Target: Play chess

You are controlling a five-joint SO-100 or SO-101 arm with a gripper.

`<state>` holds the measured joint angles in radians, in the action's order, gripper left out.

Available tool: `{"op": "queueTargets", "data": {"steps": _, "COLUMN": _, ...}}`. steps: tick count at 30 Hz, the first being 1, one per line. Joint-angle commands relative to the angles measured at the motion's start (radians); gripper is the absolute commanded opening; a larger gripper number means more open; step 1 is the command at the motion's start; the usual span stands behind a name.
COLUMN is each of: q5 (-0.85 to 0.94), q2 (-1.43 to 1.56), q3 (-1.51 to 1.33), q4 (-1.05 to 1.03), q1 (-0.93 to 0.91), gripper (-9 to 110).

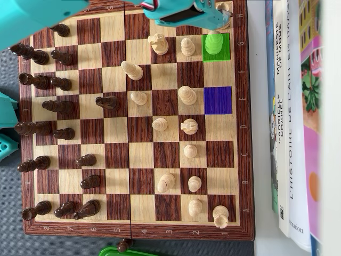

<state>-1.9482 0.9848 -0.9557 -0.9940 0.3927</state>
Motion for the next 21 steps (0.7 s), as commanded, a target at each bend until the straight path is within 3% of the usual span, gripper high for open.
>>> {"op": "queueTargets", "data": {"steps": 1, "q5": 0.000, "q2": 0.012, "q3": 0.040, "q4": 0.009, "q1": -0.008, "gripper": 16}}
{"op": "queueTargets", "data": {"steps": 21, "q5": -0.002, "q2": -0.020, "q3": 0.043, "q4": 0.017, "q1": -0.005, "gripper": 16}}
